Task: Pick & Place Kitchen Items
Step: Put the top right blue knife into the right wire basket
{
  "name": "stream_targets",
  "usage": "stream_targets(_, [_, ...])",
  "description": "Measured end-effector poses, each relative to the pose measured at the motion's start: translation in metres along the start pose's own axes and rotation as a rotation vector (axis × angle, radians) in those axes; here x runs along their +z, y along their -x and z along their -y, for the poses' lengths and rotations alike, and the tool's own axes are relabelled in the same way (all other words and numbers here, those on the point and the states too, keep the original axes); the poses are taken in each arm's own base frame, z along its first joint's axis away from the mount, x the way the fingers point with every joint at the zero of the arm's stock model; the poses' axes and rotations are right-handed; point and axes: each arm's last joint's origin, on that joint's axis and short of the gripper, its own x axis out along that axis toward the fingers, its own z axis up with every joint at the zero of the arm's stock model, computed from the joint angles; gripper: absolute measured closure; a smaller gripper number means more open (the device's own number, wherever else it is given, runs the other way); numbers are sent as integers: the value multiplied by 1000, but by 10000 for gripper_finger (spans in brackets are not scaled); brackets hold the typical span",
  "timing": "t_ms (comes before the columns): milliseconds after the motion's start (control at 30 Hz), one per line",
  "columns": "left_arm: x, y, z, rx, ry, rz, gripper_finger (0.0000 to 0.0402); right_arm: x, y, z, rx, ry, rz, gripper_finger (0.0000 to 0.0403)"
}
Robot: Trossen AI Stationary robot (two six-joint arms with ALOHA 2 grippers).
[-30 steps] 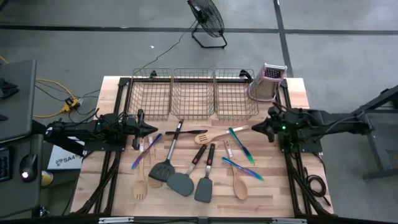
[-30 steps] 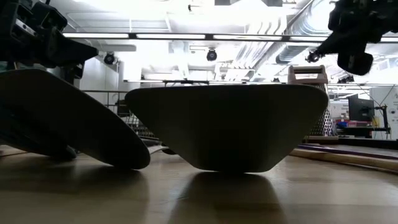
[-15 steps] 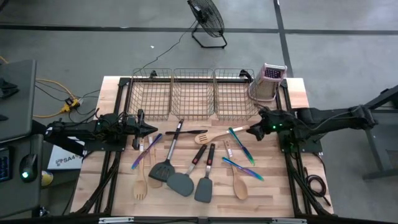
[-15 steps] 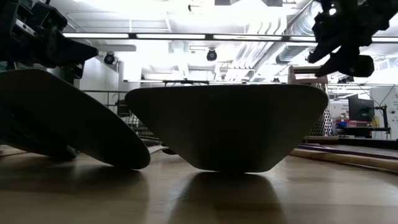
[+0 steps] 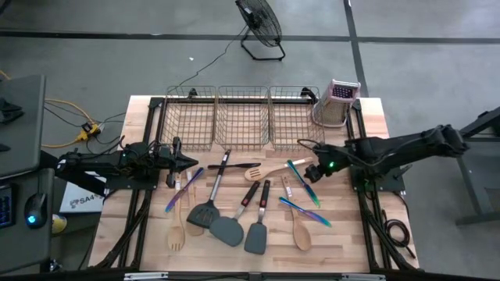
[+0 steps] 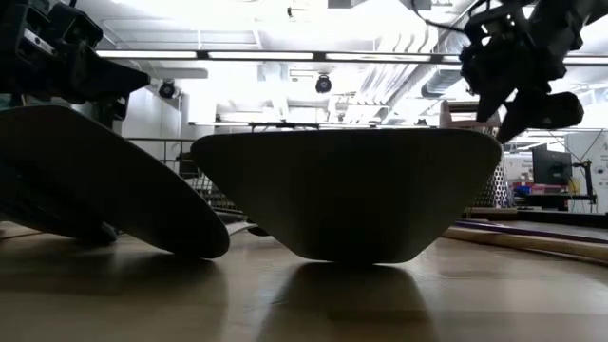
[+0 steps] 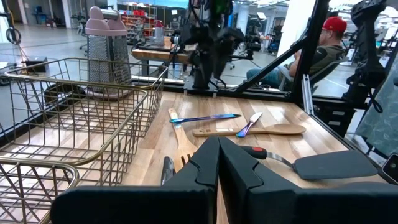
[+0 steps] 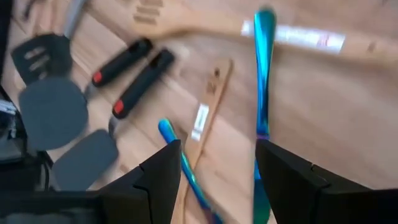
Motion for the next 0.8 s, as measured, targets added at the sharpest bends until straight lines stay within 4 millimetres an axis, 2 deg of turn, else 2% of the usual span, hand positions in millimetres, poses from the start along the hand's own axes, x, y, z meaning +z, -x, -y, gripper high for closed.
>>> stream_targets(300, [0,0,0,0,0,0,398,-2,-25,1,-100,-79,-115,203])
stream_targets(800, [0,0,0,0,0,0,398,-14,-53,-12,-185,107,-106,203])
